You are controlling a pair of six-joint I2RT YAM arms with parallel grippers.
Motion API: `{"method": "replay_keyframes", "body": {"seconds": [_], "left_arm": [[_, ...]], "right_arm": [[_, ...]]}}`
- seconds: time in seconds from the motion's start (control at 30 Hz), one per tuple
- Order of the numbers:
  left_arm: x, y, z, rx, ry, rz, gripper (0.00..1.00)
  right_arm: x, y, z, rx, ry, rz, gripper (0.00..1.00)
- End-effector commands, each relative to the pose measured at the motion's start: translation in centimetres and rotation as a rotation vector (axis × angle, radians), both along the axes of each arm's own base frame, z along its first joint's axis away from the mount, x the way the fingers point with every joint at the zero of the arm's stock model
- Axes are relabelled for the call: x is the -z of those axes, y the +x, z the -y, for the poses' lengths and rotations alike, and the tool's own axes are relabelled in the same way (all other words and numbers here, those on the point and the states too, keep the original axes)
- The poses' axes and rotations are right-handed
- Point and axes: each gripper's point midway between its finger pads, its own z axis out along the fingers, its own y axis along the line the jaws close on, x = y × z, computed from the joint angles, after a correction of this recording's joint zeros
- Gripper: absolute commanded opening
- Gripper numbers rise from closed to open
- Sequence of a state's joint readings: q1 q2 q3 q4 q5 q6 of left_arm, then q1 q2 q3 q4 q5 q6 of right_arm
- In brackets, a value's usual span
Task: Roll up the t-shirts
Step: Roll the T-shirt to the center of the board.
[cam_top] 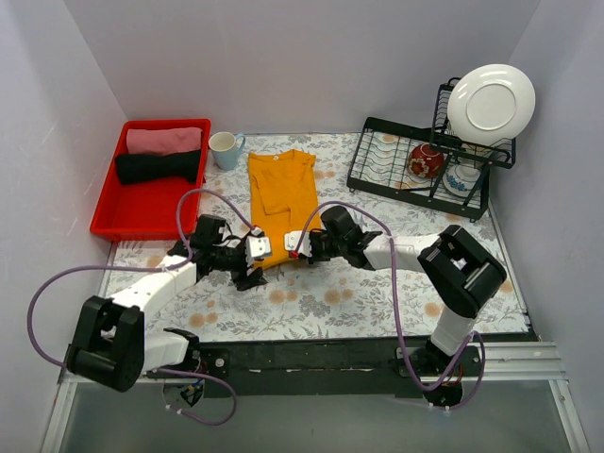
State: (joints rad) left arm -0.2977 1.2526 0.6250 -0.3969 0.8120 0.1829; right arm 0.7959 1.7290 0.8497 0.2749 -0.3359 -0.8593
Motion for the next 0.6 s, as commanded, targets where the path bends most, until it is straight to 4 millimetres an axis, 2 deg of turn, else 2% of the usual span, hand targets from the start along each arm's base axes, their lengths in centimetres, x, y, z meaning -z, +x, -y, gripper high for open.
{"method": "replay_keyframes", "body": {"seconds": [0.0,0.07,0.1,0.2,0.47,0.57], "left_arm": [[-1.7,3.4,0.6,0.007,0.021,0.379,0.65],[-0.6,2.4,1.0,0.05,0.044,0.394,0.66],[-0.7,3.3,0.8,0.018,0.061,0.434,0.66],[-0.3,3.4,1.3,0.029,0.069,0.489,0.66],[2.4,3.9,1.3,0.044,0.116,0.526,0.65],[3.5,4.2,1.0,0.041,0.147,0.513,0.61]], "right_arm": [[0.3,-0.4,-0.4,-0.02,-0.011,-0.06,0.21],[0.2,-0.3,-0.6,-0.018,-0.009,-0.065,0.21],[0.3,-0.4,-0.6,-0.019,-0.01,-0.066,0.21],[0.3,-0.3,-0.6,-0.022,-0.012,-0.068,0.22],[0.3,-0.8,-0.8,-0.024,-0.008,-0.104,0.22],[0.3,-1.2,-0.7,-0.032,-0.004,-0.119,0.23]]}}
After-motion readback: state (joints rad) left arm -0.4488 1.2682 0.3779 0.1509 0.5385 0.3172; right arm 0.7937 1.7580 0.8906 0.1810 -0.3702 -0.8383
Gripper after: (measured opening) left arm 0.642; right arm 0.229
